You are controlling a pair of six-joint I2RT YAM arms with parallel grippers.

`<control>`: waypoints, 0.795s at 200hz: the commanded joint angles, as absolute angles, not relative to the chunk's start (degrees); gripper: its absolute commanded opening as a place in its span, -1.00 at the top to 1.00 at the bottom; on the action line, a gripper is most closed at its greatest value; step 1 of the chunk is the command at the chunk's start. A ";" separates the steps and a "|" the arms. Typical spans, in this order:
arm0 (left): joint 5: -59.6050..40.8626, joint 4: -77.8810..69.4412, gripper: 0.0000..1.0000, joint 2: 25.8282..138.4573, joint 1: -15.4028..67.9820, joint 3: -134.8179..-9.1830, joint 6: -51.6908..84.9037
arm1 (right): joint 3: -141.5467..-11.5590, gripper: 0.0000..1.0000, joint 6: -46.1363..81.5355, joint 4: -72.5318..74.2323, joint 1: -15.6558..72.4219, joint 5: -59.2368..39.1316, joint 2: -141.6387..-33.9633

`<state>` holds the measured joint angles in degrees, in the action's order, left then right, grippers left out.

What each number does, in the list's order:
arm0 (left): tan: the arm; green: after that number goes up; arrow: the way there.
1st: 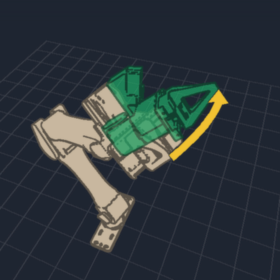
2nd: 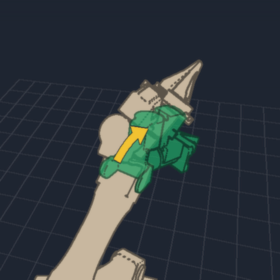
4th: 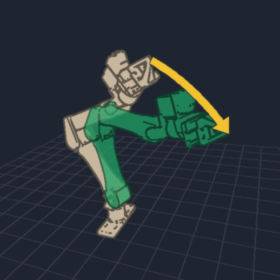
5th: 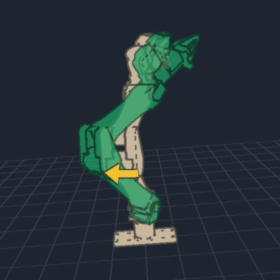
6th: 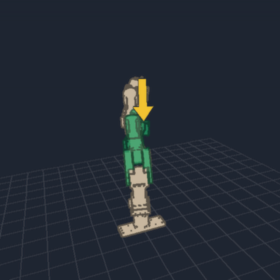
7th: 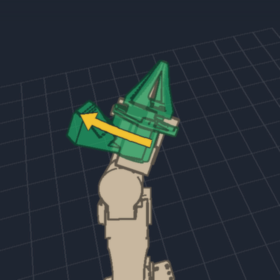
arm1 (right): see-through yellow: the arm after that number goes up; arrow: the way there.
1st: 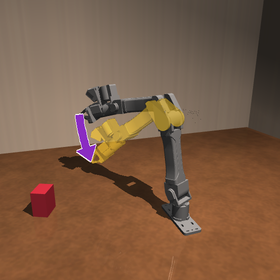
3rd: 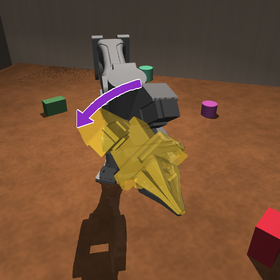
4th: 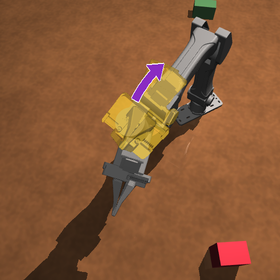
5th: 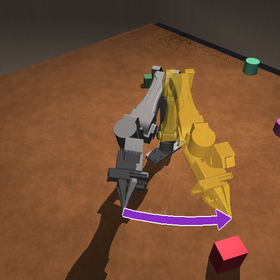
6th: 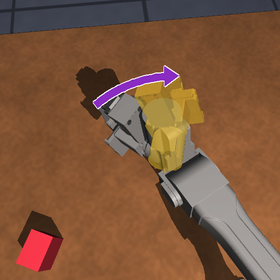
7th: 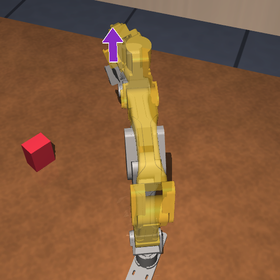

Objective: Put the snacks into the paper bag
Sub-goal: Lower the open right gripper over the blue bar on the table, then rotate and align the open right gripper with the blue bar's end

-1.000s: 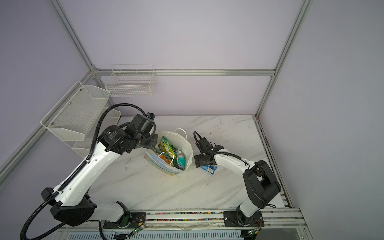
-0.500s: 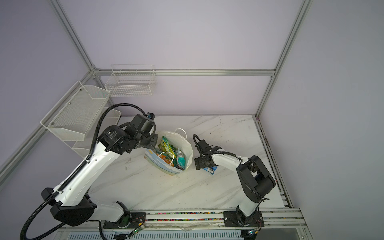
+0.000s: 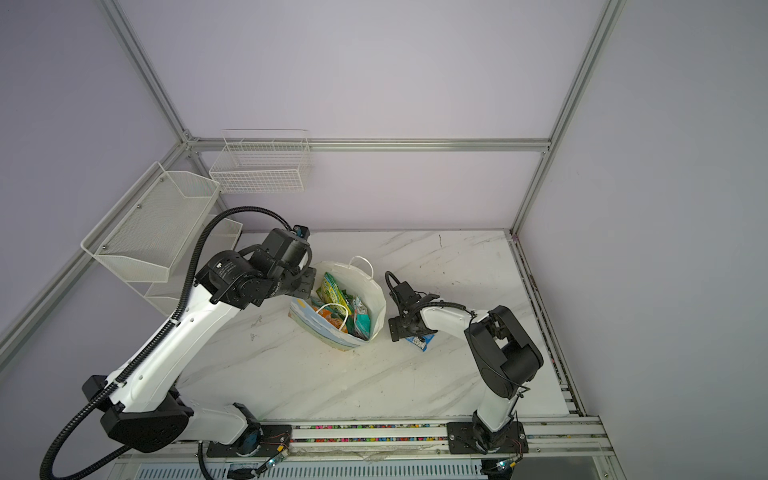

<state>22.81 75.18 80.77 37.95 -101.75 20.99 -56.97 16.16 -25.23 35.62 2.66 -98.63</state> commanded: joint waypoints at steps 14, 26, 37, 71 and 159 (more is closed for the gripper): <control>24.83 71.91 1.00 78.56 37.97 -101.83 21.01 | -55.99 -0.89 17.58 -24.09 35.25 -0.62 -97.85; 24.79 71.94 1.00 78.53 37.97 -101.75 21.02 | -55.84 -0.83 18.14 -23.49 35.24 -1.73 -97.58; 24.79 71.92 1.00 78.57 37.98 -101.69 20.92 | -55.71 -0.80 18.58 -22.93 35.27 -2.74 -97.47; 24.79 71.92 1.00 78.57 37.97 -101.90 20.85 | -55.70 -0.78 22.40 -21.95 35.26 -3.69 -97.05; 24.96 71.96 1.00 77.79 37.88 -101.71 20.74 | -51.03 -0.95 26.71 -21.51 35.25 -2.05 -91.39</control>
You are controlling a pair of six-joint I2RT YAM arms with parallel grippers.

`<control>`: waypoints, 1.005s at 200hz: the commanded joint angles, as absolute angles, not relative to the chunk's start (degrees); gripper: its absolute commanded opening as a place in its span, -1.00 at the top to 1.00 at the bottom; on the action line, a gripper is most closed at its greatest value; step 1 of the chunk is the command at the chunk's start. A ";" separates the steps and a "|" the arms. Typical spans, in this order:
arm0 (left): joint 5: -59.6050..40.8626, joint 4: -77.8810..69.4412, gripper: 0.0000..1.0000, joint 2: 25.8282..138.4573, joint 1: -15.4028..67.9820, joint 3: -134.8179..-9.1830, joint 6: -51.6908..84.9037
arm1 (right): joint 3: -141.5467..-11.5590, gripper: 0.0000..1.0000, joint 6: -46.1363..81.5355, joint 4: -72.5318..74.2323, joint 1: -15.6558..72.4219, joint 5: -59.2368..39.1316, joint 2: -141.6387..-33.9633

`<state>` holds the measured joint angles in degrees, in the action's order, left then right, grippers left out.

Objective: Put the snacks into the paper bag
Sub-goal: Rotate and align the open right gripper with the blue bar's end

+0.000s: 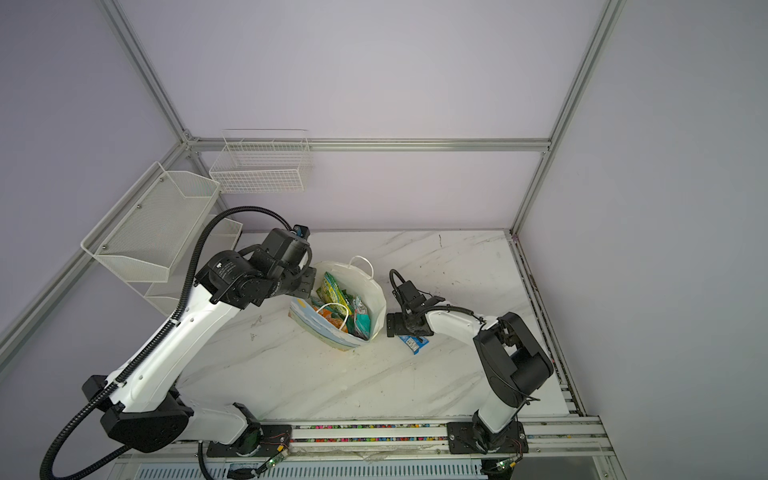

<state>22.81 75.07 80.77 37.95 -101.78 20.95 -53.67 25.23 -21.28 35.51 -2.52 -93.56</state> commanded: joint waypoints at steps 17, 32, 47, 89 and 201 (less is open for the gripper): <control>24.96 71.95 1.00 77.78 37.88 -101.69 20.74 | -49.41 -0.95 27.24 -21.52 35.24 -1.91 -90.11; 24.96 71.81 1.00 77.86 37.88 -101.73 20.74 | -48.40 -0.95 27.50 -21.71 35.29 -2.02 -88.84; 24.88 71.73 1.00 78.07 37.88 -101.93 20.74 | -47.91 -0.95 27.60 -21.87 35.38 -2.60 -87.87; 24.70 71.67 1.00 78.34 37.87 -102.13 20.74 | -47.16 -0.95 28.67 -20.89 37.07 -7.16 -85.15; 24.85 71.62 1.00 77.17 37.88 -101.15 20.74 | -49.92 -0.95 32.60 -22.74 39.94 0.09 -82.38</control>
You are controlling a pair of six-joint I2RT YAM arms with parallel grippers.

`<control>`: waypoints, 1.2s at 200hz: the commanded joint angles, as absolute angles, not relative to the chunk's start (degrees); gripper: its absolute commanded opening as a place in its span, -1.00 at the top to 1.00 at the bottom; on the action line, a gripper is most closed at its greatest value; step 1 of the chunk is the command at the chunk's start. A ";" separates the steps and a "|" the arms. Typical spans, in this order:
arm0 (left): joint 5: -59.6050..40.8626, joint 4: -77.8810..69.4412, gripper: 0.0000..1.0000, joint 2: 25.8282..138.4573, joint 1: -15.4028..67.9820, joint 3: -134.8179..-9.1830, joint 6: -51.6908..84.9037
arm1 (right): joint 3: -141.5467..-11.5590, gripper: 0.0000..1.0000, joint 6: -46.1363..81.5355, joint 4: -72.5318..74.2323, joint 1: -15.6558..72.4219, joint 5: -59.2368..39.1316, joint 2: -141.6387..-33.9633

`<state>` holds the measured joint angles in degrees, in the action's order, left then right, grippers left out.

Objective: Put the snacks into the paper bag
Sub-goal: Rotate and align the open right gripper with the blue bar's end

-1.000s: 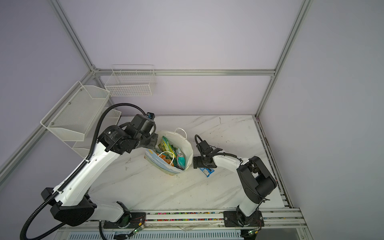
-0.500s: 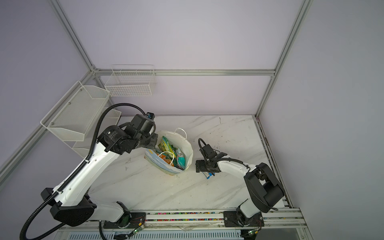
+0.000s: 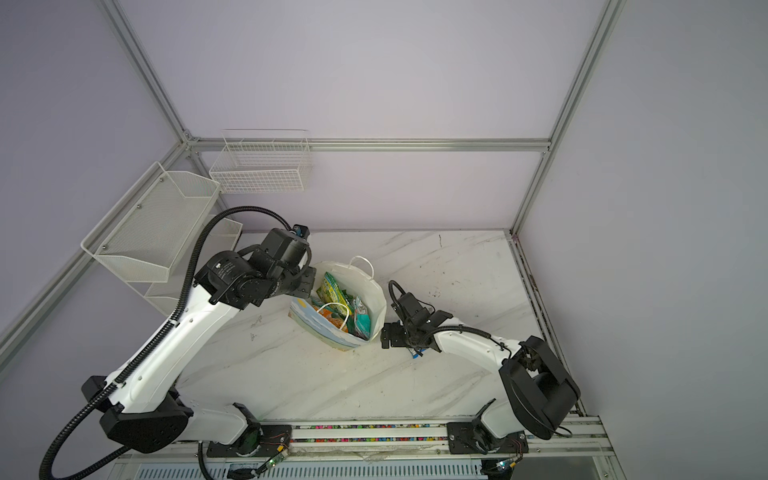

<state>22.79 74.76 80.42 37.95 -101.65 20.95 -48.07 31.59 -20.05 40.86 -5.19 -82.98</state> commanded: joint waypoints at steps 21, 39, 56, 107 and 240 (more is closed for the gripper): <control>24.87 71.65 1.00 76.66 37.87 -100.89 20.80 | -49.84 -0.95 32.17 -23.20 38.97 2.12 -84.19; 24.96 71.63 1.00 76.47 37.87 -100.72 20.83 | -49.33 -0.95 31.82 -23.20 38.26 3.00 -85.45; 24.92 71.63 1.00 76.38 37.87 -100.74 20.83 | -48.79 -0.95 31.65 -23.20 37.89 3.72 -86.12; 24.79 71.61 1.00 76.99 37.88 -100.79 20.83 | -47.43 -0.95 30.70 -22.86 37.68 3.94 -87.42; 24.35 71.38 1.00 77.65 37.88 -100.99 20.74 | -43.42 -0.95 30.71 -16.10 38.06 -9.21 -85.16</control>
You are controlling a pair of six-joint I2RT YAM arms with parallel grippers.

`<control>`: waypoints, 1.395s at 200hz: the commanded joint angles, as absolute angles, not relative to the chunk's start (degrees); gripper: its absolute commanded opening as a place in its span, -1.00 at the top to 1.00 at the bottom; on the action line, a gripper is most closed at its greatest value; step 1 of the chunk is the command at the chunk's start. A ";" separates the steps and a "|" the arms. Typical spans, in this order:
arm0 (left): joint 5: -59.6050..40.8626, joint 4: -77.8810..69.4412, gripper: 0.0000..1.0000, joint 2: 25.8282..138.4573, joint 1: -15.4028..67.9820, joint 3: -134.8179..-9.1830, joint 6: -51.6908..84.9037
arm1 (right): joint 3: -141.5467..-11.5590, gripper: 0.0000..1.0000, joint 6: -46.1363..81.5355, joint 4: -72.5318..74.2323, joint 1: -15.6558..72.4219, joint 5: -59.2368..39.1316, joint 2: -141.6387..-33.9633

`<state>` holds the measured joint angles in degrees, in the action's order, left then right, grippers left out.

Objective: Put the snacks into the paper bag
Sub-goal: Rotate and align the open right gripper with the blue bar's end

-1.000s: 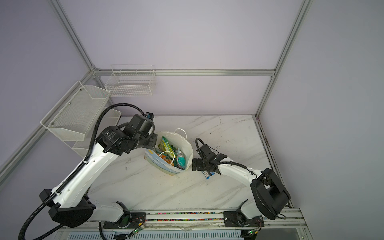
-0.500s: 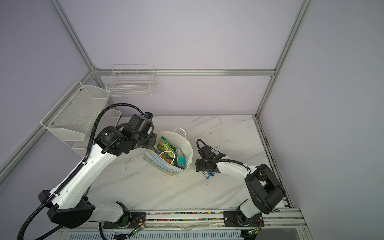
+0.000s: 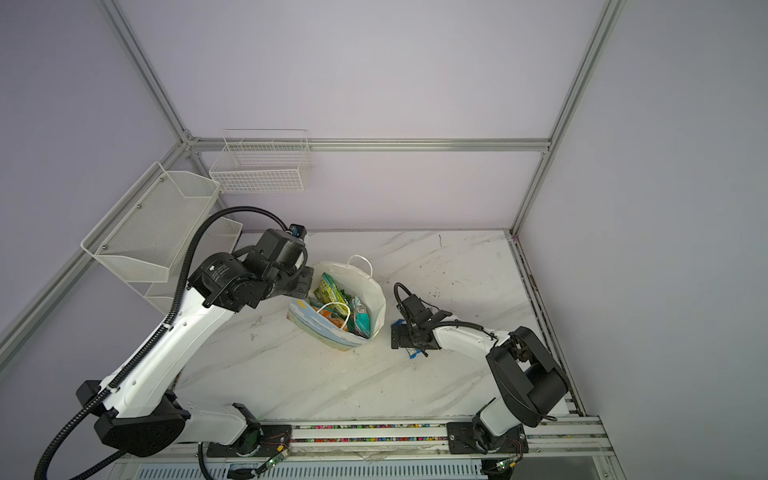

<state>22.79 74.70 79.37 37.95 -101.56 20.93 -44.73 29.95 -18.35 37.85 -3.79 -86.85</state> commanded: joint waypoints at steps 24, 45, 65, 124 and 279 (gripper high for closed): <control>24.40 71.37 1.00 77.65 37.88 -100.91 20.74 | -42.45 -0.95 31.27 -12.51 38.14 -14.49 -83.92; 24.41 71.37 1.00 77.52 37.92 -100.82 20.74 | -43.38 -0.95 31.08 -14.05 38.14 -12.64 -82.94; 24.43 71.37 1.00 77.35 37.88 -100.83 20.74 | -44.55 -0.95 31.84 -16.69 38.14 -9.21 -82.65; 24.46 71.37 1.00 77.34 37.88 -100.81 20.74 | -46.88 -0.95 32.94 -22.41 38.14 -0.71 -84.16; 24.35 71.54 1.00 78.05 37.88 -101.60 20.50 | -51.15 -0.88 32.74 -22.72 40.43 2.28 -91.31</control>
